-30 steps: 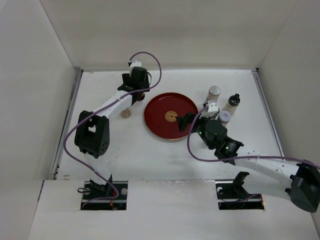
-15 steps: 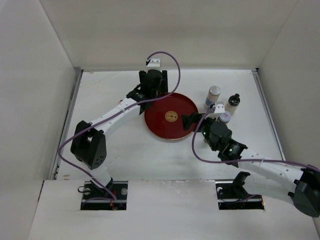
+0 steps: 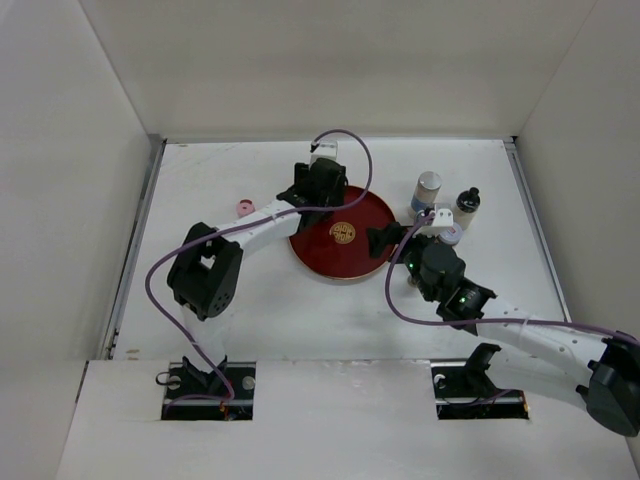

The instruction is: Organize the condiment bottles

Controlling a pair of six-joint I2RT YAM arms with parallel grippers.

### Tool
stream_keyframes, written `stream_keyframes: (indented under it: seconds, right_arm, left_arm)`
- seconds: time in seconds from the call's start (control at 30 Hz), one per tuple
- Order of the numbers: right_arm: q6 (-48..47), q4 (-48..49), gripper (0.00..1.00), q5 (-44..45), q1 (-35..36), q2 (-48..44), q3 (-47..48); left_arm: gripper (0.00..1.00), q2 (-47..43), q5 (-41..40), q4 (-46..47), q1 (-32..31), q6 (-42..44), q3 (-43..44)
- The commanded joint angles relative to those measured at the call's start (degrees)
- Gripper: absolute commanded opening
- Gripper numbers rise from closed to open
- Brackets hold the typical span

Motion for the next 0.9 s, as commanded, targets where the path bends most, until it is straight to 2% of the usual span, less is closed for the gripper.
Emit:
stream_keyframes:
  seconds: [0.0,0.3,0.43,0.6,0.73,0.87]
  right_arm:
    - [0.5,3.0,0.97,0.9,-0.2,-1.0,0.2]
    - [0.5,3.3,0.97,0.9,-0.2,-0.7,0.2]
    - [0.5,3.1,0.98,0.7,-0.2,-1.2,0.2]
    - [0.5,3.0,0.98,0.6,-0.2,-1.1,0.2]
    - [0.4,3.0,0.99,0.6,-0.2,-1.0,0.3]
    - [0.5,3.3,0.99,0.5,-0.2,-0.9,0.2]
  left_arm:
    - [0.34,-2.2,-1.8,11.1,0.1,-0.1,0.2]
    - [0.63,-2.3,-2.8,14.9,0.0,-0.3,-4.0]
    - [0.81,-4.9,-3.7,15.8,-0.3,0.2,-5.1]
    - [0.93,-11.1,-5.1,15.8,-0.1,0.2,-7.5]
    - [0.95,-17.8,-8.8,15.6,0.9,-0.2,-12.3]
    - [0.87,-25.1,-14.3,13.4,3.5,-2.7,-19.9]
